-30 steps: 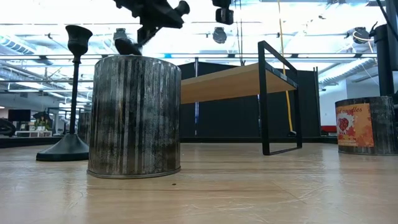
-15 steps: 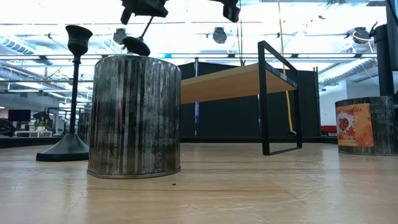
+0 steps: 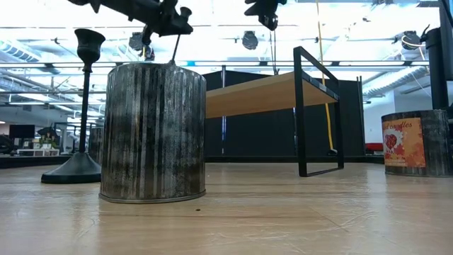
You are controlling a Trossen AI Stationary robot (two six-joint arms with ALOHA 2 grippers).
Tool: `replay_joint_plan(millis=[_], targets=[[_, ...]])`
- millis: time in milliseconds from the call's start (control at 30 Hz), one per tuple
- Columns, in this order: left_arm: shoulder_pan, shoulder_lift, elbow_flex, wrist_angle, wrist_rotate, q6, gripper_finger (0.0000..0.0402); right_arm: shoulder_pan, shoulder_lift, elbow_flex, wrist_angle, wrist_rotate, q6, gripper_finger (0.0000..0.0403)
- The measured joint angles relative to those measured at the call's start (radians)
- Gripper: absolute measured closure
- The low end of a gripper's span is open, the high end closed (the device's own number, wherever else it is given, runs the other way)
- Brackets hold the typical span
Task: Pick & Place candle stick holders
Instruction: Put the top black candle holder on the shelf
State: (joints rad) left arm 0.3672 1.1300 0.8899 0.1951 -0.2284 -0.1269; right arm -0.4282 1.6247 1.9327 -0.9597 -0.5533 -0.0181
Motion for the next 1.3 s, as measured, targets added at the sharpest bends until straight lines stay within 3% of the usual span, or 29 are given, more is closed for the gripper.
replay_joint_plan(millis=[267, 700, 833, 1100, 1300], targets=[[0.04, -0.008, -0.126, 0.155, 0.0, -0.007, 0.0375, -0.026, -0.146, -0.197, 0.145, 0.14, 0.007, 0.0286], [0.133, -0.007, -0.332, 0.553, 0.086, -0.029, 0.0375, -0.077, -0.549, -0.72, 0.606, 0.141, 0.058, 0.0286], [0.154, -0.006, -0.357, 0.566, 0.1, -0.014, 0.0375, -0.094, -0.638, -0.83, 0.705, 0.141, 0.097, 0.0286], [0.189, 0.01, -0.357, 0.563, 0.132, -0.013, 0.0375, -0.128, -0.781, -0.991, 0.708, 0.14, 0.115, 0.0286], [0.21, 0.011, -0.357, 0.557, 0.151, -0.024, 0.0375, -0.144, -0.884, -1.09, 0.718, 0.248, 0.163, 0.0286]])
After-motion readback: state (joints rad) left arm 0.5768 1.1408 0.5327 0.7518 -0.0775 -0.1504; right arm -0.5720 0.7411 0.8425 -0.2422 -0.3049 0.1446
